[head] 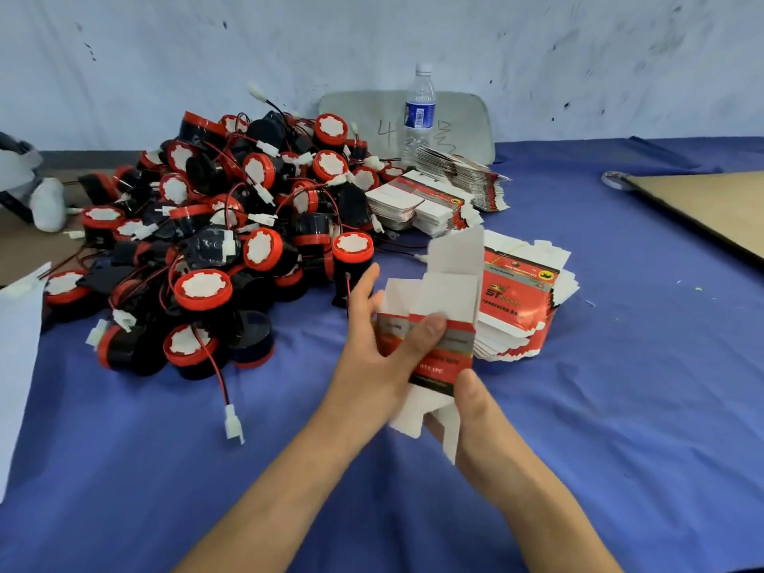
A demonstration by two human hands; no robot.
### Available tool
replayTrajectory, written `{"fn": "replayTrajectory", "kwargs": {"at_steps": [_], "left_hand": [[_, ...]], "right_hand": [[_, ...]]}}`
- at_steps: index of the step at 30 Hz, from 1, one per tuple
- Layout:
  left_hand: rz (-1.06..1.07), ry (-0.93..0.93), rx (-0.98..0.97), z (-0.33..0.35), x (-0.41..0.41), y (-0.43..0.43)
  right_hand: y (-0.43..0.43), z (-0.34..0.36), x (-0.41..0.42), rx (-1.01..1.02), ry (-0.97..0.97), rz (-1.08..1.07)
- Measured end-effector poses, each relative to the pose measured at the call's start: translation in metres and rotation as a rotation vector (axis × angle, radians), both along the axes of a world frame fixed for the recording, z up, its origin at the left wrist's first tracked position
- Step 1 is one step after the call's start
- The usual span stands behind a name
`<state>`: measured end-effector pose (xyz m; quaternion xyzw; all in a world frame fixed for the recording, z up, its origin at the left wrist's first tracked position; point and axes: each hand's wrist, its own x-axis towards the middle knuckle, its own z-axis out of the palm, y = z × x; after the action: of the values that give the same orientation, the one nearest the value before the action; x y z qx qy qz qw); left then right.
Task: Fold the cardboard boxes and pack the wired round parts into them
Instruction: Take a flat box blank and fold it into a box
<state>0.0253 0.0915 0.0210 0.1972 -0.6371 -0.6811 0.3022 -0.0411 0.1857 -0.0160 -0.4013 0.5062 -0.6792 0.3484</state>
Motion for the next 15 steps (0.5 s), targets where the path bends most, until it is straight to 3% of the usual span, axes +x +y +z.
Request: {"fn": "replayTrajectory", "kwargs": {"at_steps": [4,10,13,15], "left_hand": [[-0.153,0.049,0.031,0.003,0.012,-0.001],[-0.094,-0.015,0.184,0.004,0.017,-0.013],[-0.12,-0.021,0.314,-0.002,0.015,-0.017],[-0.081,-0.024,0.282,-0.005,0.015,-0.018]], "right_hand": [[-0.006,0.002,-0.014,0.028,-0.093,-0.163],[0.001,0.002,-0.024,0.046,-0.134,-0.342],[0.002,0.009,-0.028,0.026,-0.1,-0.365],[0.004,0.013,-0.028,0.058,-0.042,-0.301]]}}
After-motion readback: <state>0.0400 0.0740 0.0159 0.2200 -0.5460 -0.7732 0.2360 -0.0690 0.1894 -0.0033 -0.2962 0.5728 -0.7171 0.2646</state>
